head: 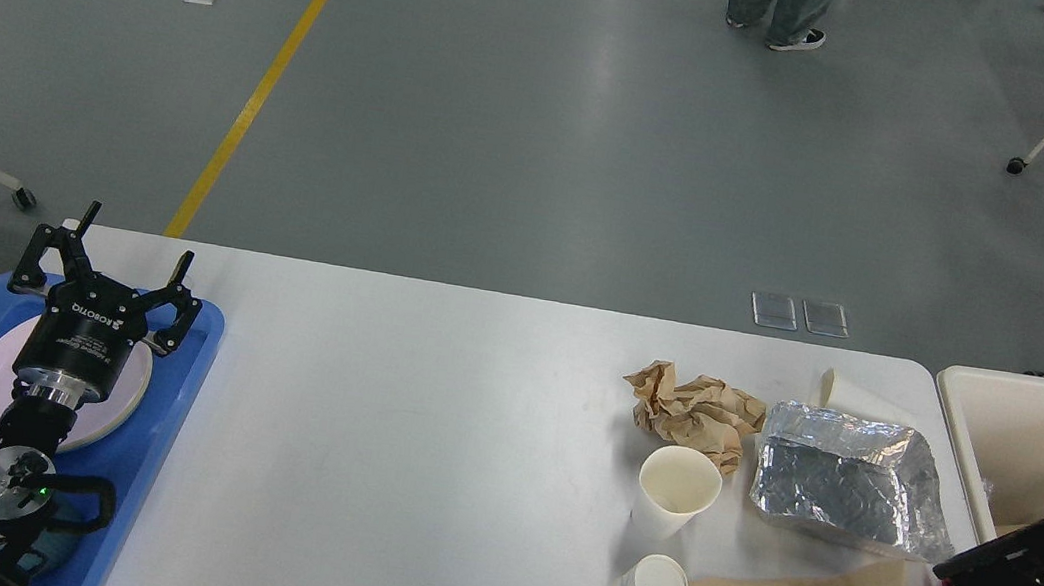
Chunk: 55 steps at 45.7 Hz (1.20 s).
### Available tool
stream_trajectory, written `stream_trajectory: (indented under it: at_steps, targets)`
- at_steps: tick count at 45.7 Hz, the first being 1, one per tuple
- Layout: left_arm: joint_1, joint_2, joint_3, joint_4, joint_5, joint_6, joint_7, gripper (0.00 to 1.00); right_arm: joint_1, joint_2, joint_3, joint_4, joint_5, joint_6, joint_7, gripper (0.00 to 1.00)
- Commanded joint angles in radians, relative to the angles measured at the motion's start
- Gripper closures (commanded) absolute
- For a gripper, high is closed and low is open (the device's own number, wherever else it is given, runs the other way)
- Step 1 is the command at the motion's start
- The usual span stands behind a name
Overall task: Tidy desktop
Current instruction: 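Grasp the brown paper bag's edge with the right gripper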
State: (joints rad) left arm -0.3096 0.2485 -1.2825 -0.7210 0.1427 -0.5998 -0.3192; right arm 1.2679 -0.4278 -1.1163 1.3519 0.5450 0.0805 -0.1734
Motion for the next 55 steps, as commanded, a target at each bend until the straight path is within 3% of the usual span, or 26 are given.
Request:
stream_trajectory:
  at_steps: [1,3,5,6,29,41,55]
  targets:
    - [0.000,0.000,0.000,0.000,0.000,0.000,0.000,0.04,-0.004,-0.003,0.009,0.004,0.003,-0.002,0.000,0.67]
    - [0.000,0.000,0.000,0.000,0.000,0.000,0.000,0.04,-0.002,-0.003,0.010,0.004,0.009,-0.002,0.000,0.80]
    - [0.000,0.000,0.000,0.000,0.000,0.000,0.000,0.04,-0.002,-0.003,0.012,0.009,0.018,-0.002,0.000,0.99]
    - [0.000,0.000,0.000,0.000,0.000,0.000,0.000,0.04,-0.001,-0.003,0.013,0.009,0.024,-0.002,0.002,1.00]
    - [0.000,0.000,0.000,0.000,0.000,0.000,0.000,0.04,0.021,-0.022,0.023,0.038,0.044,0.068,0.000,1.00]
    - [0.000,0.000,0.000,0.000,0.000,0.000,0.000,0.04,0.229,-0.147,-0.017,0.176,0.029,0.300,-0.005,1.00]
    - [0.000,0.000,0.000,0.000,0.000,0.000,0.002,0.04,0.634,-0.109,-0.278,0.282,0.021,0.525,-0.009,1.00]
